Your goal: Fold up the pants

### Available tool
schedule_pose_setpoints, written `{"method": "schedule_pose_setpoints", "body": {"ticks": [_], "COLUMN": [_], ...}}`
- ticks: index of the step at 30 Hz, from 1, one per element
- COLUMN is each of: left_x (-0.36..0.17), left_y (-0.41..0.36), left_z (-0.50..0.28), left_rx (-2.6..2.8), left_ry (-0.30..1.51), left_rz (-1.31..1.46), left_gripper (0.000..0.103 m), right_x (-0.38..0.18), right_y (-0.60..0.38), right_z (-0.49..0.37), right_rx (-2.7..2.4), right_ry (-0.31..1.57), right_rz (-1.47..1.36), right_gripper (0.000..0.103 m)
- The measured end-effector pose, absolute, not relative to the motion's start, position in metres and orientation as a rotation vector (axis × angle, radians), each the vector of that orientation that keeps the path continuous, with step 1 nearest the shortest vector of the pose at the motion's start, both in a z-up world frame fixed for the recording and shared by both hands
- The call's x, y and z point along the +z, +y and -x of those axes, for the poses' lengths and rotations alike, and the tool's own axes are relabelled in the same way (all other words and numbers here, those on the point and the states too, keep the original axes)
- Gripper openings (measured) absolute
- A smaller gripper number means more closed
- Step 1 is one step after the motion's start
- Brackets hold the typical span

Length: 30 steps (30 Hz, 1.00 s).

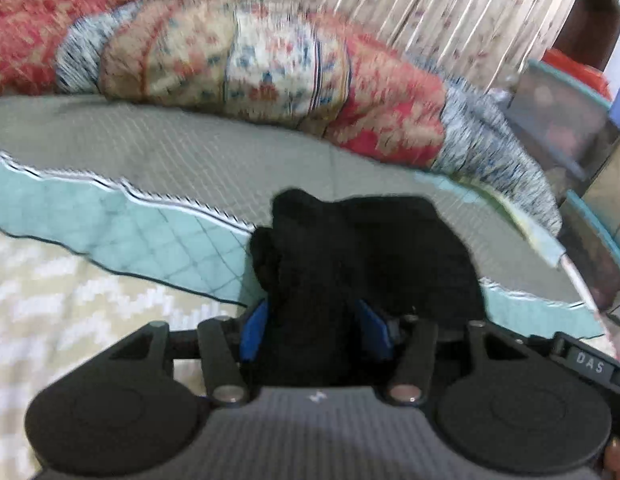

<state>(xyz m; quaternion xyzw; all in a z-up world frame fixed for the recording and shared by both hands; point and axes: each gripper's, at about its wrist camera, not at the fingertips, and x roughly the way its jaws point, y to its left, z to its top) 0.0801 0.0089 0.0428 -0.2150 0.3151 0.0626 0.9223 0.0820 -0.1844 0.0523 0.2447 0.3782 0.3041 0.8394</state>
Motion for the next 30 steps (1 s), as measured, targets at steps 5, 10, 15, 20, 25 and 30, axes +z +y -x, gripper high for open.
{"method": "schedule_pose_setpoints", "body": {"ticks": [5, 10, 15, 20, 25, 30], "left_x": [0.058, 0.052, 0.058, 0.068, 0.084, 0.102], "left_y": [-0.008, -0.046, -0.091, -0.126, -0.148, -0.156], "left_z": [0.004, 0.077, 0.136, 0.182, 0.218, 0.241], "left_rx": [0.131, 0.115, 0.101, 0.095, 0.106, 0.179], "left_ry": [0.651, 0.750, 0.788, 0.802, 0.803, 0.755], "left_rz": [0.415, 0.373, 0.289, 0.240, 0.170, 0.132], "left_gripper": [0.065, 0.067, 0.083, 0.103, 0.103, 0.103], "right_x": [0.044, 0.019, 0.025, 0.051, 0.080, 0.089], "right_y": [-0.233, -0.258, -0.287, -0.296, -0.288, -0.271], "right_z": [-0.028, 0.062, 0.158, 0.221, 0.259, 0.268], "right_rx": [0.648, 0.688, 0.753, 0.743, 0.686, 0.572], "right_ry": [0.813, 0.959, 1.054, 1.034, 0.912, 0.805], "right_rz": [-0.600, -0.583, -0.570, -0.487, -0.344, -0.302], "right_gripper": [0.064, 0.052, 0.053, 0.057, 0.071, 0.089]}}
